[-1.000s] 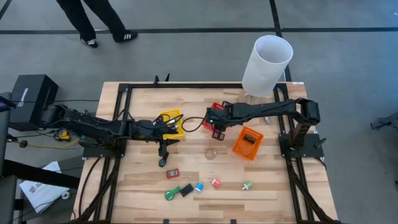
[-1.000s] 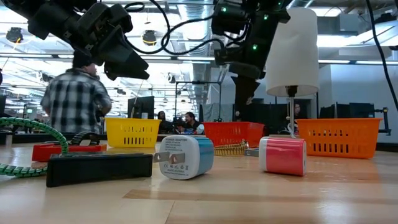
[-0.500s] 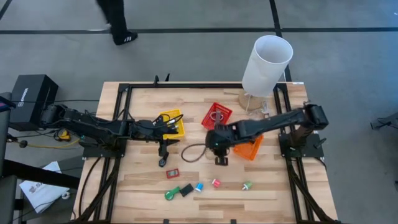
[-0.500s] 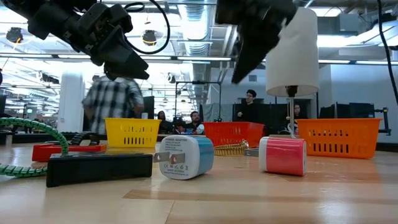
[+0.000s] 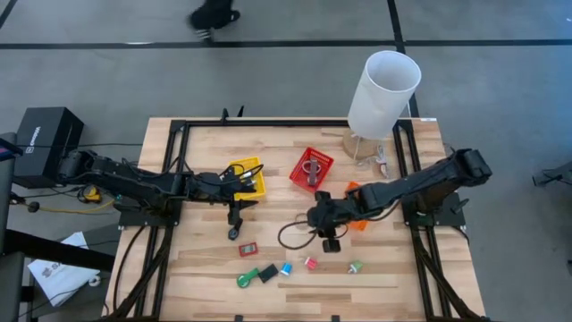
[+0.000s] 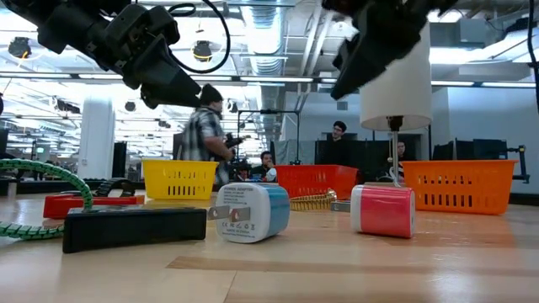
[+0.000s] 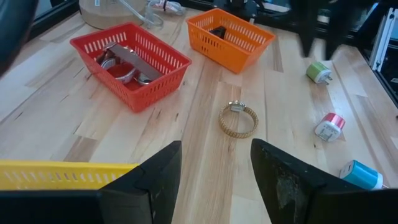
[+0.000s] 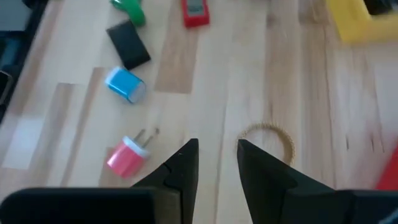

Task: Pick & Place Office items
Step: Put the red digital clock into the orange basket

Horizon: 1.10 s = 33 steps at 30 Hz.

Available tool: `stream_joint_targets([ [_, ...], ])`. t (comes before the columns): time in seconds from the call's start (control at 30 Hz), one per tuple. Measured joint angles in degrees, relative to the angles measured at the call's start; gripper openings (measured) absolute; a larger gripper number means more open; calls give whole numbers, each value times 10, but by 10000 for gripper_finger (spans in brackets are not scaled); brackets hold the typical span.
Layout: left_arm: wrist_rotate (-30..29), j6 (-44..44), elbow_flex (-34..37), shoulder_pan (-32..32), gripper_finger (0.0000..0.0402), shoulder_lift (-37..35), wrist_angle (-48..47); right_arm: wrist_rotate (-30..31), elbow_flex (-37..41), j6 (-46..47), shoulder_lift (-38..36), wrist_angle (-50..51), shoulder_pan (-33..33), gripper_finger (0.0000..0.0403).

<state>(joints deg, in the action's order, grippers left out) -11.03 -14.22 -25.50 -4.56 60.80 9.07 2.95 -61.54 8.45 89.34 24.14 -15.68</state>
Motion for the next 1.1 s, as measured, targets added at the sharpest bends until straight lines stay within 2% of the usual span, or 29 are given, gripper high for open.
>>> stream_joint_targets([
  [0.23,2,-29,0,0,186,0,0,0,43,13,-32,-49,0,103],
  [0.37,18,-43,0,-1,186,0,1,0,47,50,-28,-82,-4,103],
  [0.53,20,-43,0,-22,186,0,1,-1,48,48,-2,-104,-9,103],
  [0.8,20,-100,0,-141,186,19,22,0,48,27,9,-112,-8,103],
  [0.97,0,-111,0,-226,186,87,102,0,47,-49,7,-129,-8,103],
  [1.1,-30,-99,0,-268,186,145,135,0,47,-83,7,-146,-3,103],
])
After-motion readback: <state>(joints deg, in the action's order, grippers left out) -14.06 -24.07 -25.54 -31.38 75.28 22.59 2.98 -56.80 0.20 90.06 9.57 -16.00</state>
